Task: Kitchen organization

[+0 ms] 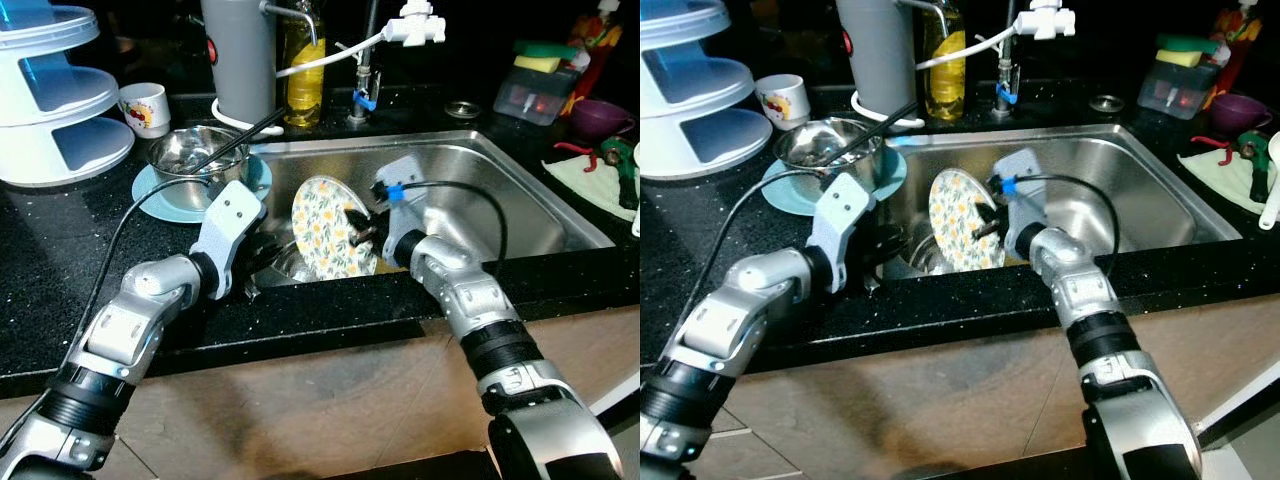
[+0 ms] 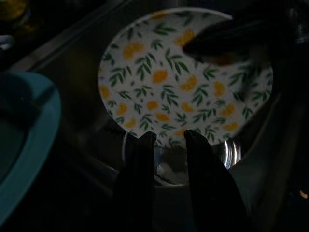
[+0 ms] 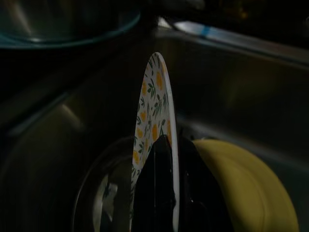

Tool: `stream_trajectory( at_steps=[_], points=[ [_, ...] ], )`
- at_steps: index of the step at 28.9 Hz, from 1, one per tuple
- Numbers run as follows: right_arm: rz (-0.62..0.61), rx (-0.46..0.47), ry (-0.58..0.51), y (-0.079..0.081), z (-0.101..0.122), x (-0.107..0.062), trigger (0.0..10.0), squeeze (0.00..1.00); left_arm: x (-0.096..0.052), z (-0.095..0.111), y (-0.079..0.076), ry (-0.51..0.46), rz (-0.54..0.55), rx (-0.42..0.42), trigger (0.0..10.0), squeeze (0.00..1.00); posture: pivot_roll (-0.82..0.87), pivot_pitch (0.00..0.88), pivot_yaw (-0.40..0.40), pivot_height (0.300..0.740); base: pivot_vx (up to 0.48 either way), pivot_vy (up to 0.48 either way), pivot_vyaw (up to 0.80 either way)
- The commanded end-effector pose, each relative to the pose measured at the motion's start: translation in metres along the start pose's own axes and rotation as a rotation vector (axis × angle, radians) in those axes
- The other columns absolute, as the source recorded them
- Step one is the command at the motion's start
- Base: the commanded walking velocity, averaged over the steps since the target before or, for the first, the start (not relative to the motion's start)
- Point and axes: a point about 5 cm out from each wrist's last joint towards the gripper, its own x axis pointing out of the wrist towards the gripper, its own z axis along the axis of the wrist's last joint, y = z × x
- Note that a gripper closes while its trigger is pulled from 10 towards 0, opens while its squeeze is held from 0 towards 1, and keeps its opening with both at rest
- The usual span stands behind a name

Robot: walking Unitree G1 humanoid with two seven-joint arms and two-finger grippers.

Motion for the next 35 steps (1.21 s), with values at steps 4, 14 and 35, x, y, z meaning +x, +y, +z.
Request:
stream_trajectory(
  at_steps=[4,14,35],
  points=[
    [0.022,-0.059,0.029,0.004,-0.004,0.006,10.0,0.0,0.007,-0.001,0.0,0.005,-0.015,0.057,10.0,0.0,0.03,0.181,0.012,0.74,0.0,0.0,0.0],
    [0.056,-0.144,0.16,0.006,-0.02,0.01,10.0,0.0,0.01,-0.006,0.003,0.023,-0.051,0.085,10.0,0.0,0.04,0.195,0.003,0.74,0.0,0.0,0.0],
    [0.001,-0.103,0.083,-0.005,-0.008,0.011,10.0,0.0,0.009,0.015,0.011,-0.116,-0.053,0.042,10.0,0.0,0.04,0.195,0.001,0.74,0.0,0.0,0.0]
  ],
)
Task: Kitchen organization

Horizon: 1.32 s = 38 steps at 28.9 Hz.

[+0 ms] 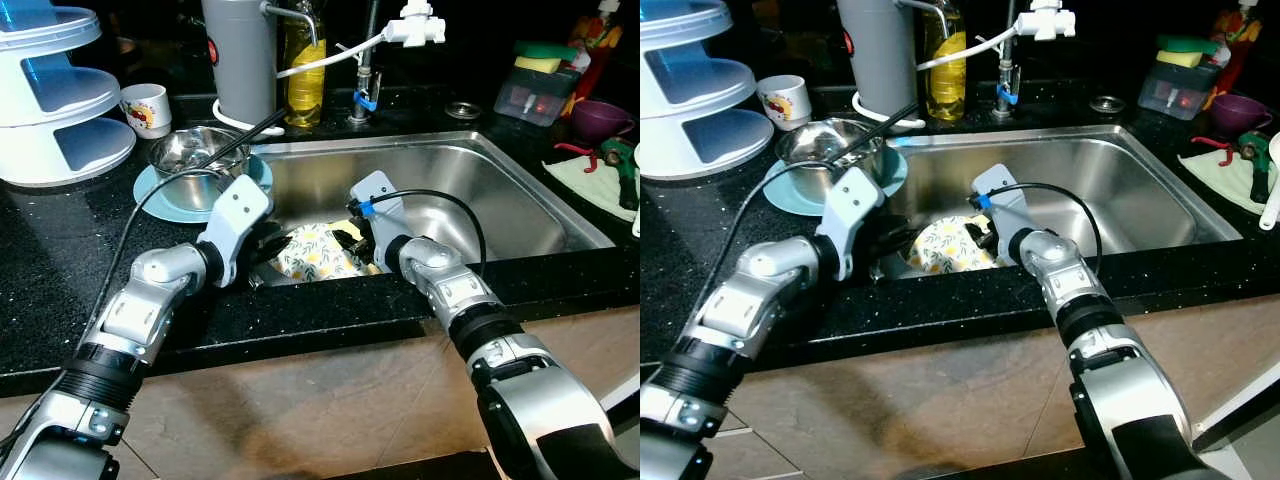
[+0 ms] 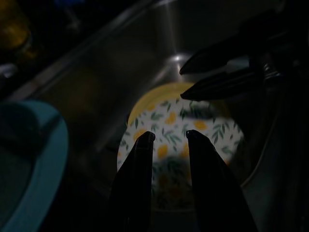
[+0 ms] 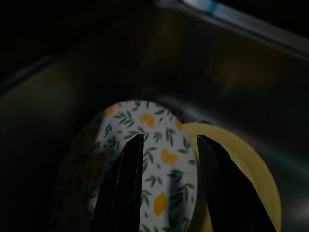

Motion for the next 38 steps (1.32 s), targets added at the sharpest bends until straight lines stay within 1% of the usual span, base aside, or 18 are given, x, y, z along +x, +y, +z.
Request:
stream_trajectory(
  at_steps=[1,5,11,12,14,15,17,20,21,22,23,24,25,27,31,33,34,38],
  points=[
    [-0.013,0.045,-0.064,-0.004,0.008,-0.001,10.0,0.0,-0.002,0.016,0.001,-0.093,-0.007,-0.014,10.0,0.0,0.04,0.196,-0.003,0.74,0.0,0.0,0.0],
    [-0.039,0.083,-0.129,-0.009,0.016,-0.004,10.0,0.0,-0.007,0.03,0.006,-0.189,0.019,-0.111,10.0,0.0,0.04,0.196,-0.001,0.74,0.0,0.0,0.0],
    [-0.081,0.129,-0.212,-0.017,0.025,-0.012,10.0,0.0,-0.035,0.05,0.03,-0.277,0.082,-0.201,10.0,0.0,0.03,0.196,0.003,0.74,0.0,0.0,0.0],
    [-0.083,0.131,-0.217,-0.017,0.026,-0.013,10.0,0.0,-0.045,0.055,0.036,-0.301,0.083,-0.231,10.0,0.93,0.04,0.196,0.003,0.74,0.0,0.0,0.0],
    [-0.083,0.13,-0.22,-0.018,0.026,-0.014,10.0,0.0,-0.055,0.059,0.042,-0.323,0.088,-0.259,10.0,1.0,0.04,0.196,0.003,0.74,0.0,0.0,0.0],
    [-0.083,0.13,-0.22,-0.018,0.026,-0.014,10.0,0.0,-0.055,0.059,0.042,-0.323,0.088,-0.259,10.0,1.0,0.04,0.196,0.003,0.74,0.0,0.0,0.0],
    [-0.078,0.136,-0.233,-0.017,0.029,-0.016,10.0,0.0,-0.08,0.054,0.063,-0.247,0.195,-0.298,10.0,1.0,0.04,0.197,0.002,0.74,0.0,0.0,0.0],
    [-0.074,0.141,-0.24,-0.017,0.031,-0.017,10.0,0.0,-0.095,0.048,0.076,-0.186,0.287,-0.339,10.0,1.0,0.04,0.197,0.002,0.74,0.0,0.0,0.0],
    [-0.073,0.15,-0.246,-0.017,0.031,-0.018,10.0,0.0,-0.111,0.04,0.09,-0.114,0.413,-0.382,10.0,1.0,0.04,0.198,0.0,0.74,0.0,0.0,0.0],
    [-0.074,0.157,-0.248,-0.017,0.031,-0.019,10.0,0.0,-0.124,0.03,0.099,-0.031,0.537,-0.446,10.0,0.78,0.04,0.197,-0.003,0.74,0.0,0.0,0.0],
    [-0.075,0.165,-0.25,-0.016,0.03,-0.02,10.0,0.0,-0.134,0.021,0.104,0.028,0.615,-0.485,10.0,0.13,0.04,0.197,-0.003,0.74,0.0,0.0,0.0],
    [-0.075,0.165,-0.25,-0.016,0.03,-0.02,10.0,0.0,-0.134,0.021,0.104,0.028,0.615,-0.485,10.0,0.13,0.04,0.197,-0.003,0.74,0.0,0.0,0.0],
    [-0.076,0.17,-0.25,-0.016,0.029,-0.021,10.0,0.0,-0.14,0.012,0.106,0.078,0.671,-0.519,10.0,0.0,0.04,0.197,-0.003,0.74,0.0,0.0,0.0],
    [-0.077,0.174,-0.251,-0.016,0.029,-0.022,10.0,0.0,-0.142,0.005,0.103,0.11,0.712,-0.547,10.0,0.0,0.04,0.193,-0.008,0.74,0.0,0.0,0.0],
    [-0.075,0.176,-0.265,-0.015,0.03,-0.023,10.0,0.0,-0.142,0.003,0.11,-0.005,0.838,-0.581,10.0,0.0,0.04,0.193,-0.008,0.74,0.0,0.0,0.0],
    [-0.074,0.179,-0.282,-0.014,0.031,-0.025,10.0,0.0,-0.138,-0.009,0.111,-0.034,0.891,-0.693,10.0,0.0,0.03,0.187,-0.012,0.74,0.0,0.0,0.0],
    [-0.074,0.179,-0.282,-0.014,0.031,-0.025,10.0,0.0,-0.138,-0.009,0.111,-0.034,0.891,-0.693,10.0,0.0,0.03,0.187,-0.012,0.74,0.0,0.0,0.0],
    [-0.069,0.181,-0.296,-0.012,0.032,-0.029,10.0,0.0,-0.123,-0.033,0.102,0.033,0.886,-0.854,10.0,0.0,0.03,0.184,-0.007,0.74,0.0,0.0,0.0]
  ],
)
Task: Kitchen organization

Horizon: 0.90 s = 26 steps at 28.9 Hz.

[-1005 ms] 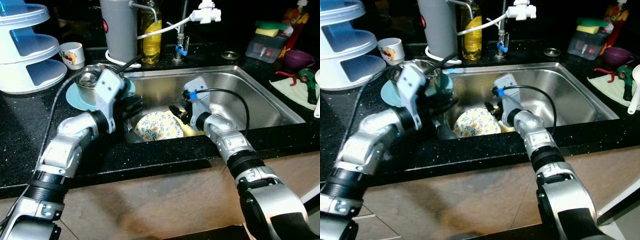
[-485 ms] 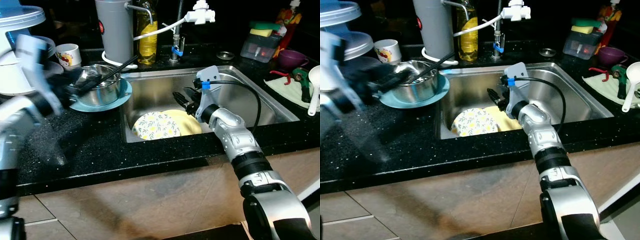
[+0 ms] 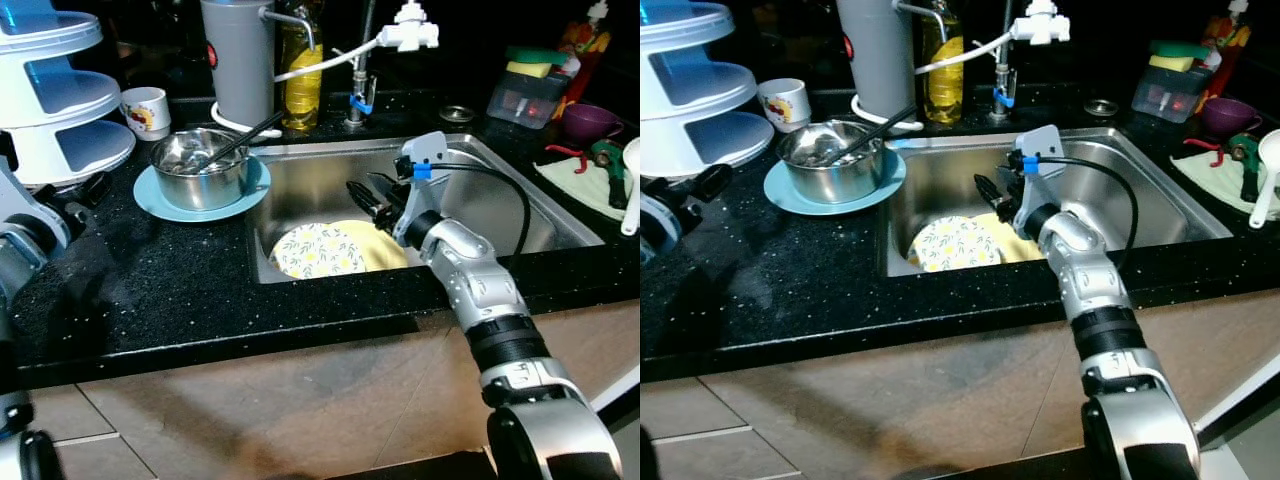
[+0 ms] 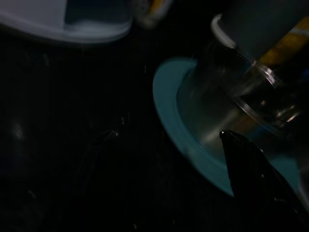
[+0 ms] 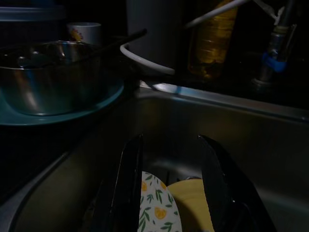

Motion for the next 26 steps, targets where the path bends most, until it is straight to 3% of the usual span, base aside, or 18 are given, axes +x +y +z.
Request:
stream_trajectory(
  at_steps=[1,8,13,15,26],
  points=[
    [0.002,0.015,-0.009,0.0,0.0,-0.003,10.0,0.0,0.004,-0.014,0.003,0.055,0.025,-0.032,10.0,0.0,0.03,0.184,-0.005,0.74,0.0,0.0,0.0],
    [0.013,0.022,-0.012,0.003,0.0,-0.004,10.0,0.0,0.017,-0.035,0.008,0.146,0.12,-0.051,10.0,0.0,0.03,0.191,-0.003,0.74,0.0,0.0,0.0],
    [0.022,0.028,-0.009,0.005,0.0,-0.003,10.0,0.0,0.025,-0.036,0.011,0.177,0.169,-0.054,10.0,0.0,0.04,0.206,-0.002,0.74,0.0,0.0,0.0],
    [0.024,0.036,-0.01,0.005,0.0,-0.003,10.0,0.0,0.03,-0.035,0.012,0.19,0.19,-0.016,10.0,0.0,0.04,0.211,-0.002,0.74,0.0,0.0,0.0],
    [0.021,0.045,-0.016,0.004,0.003,0.0,10.0,0.0,0.045,-0.029,0.002,0.171,0.166,0.046,10.0,0.0,0.04,0.224,0.004,0.74,0.0,0.0,0.0]
  ],
)
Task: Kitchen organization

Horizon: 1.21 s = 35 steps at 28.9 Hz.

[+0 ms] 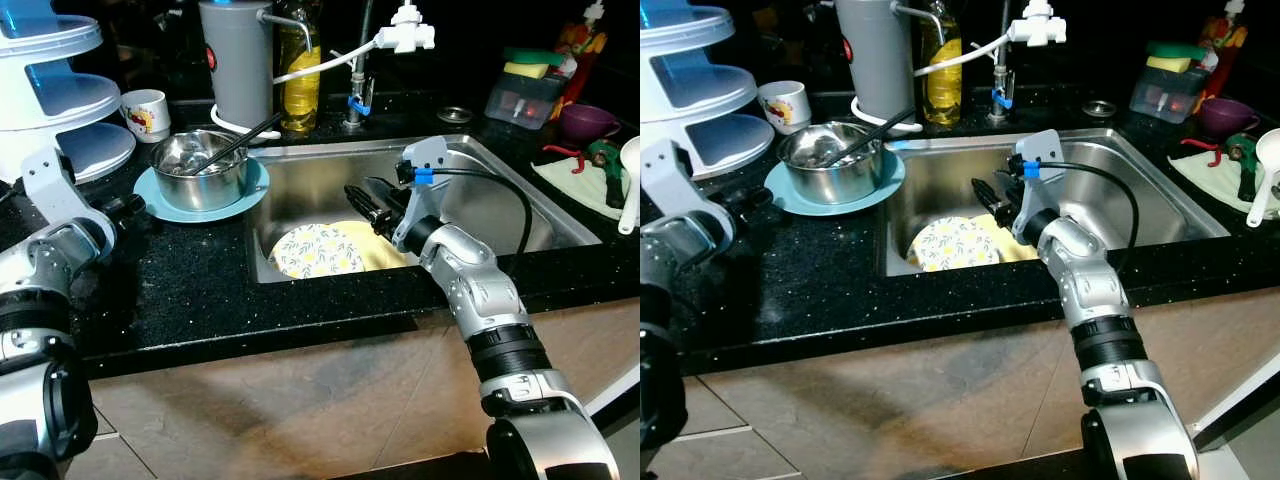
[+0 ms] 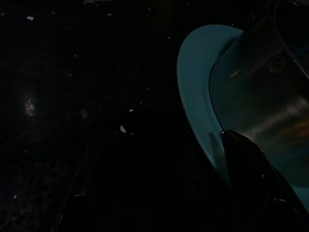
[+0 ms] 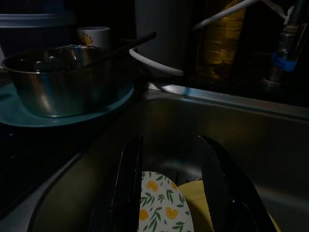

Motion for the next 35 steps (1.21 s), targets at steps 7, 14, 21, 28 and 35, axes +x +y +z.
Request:
stream_trajectory(
  at_steps=[7,14,21,28,35],
  points=[
    [-0.013,0.026,-0.007,-0.004,0.003,0.0,10.0,0.0,0.007,-0.003,-0.008,0.004,-0.049,0.033,10.0,0.0,0.04,0.232,0.009,0.74,0.0,0.0,0.0],
    [-0.022,0.034,-0.008,-0.007,0.003,0.0,10.0,0.0,0.01,-0.002,-0.022,0.007,-0.138,0.088,10.0,0.0,0.04,0.236,0.01,0.74,0.0,0.0,0.0],
    [-0.026,0.039,-0.009,-0.007,0.003,0.001,10.0,0.0,0.012,-0.011,-0.038,0.062,-0.231,0.154,10.0,0.0,0.04,0.246,0.013,0.74,0.0,0.0,0.0],
    [-0.024,0.041,-0.01,-0.007,0.003,0.001,10.0,0.0,0.012,-0.01,-0.03,0.058,-0.182,0.131,9.6,0.0,0.04,0.248,0.015,0.74,0.0,0.0,0.0],
    [-0.02,0.043,-0.011,-0.006,0.003,0.002,10.0,0.0,0.011,-0.004,-0.018,0.022,-0.122,0.082,0.0,0.0,0.04,0.248,0.015,0.74,0.0,0.0,0.0]
  ],
)
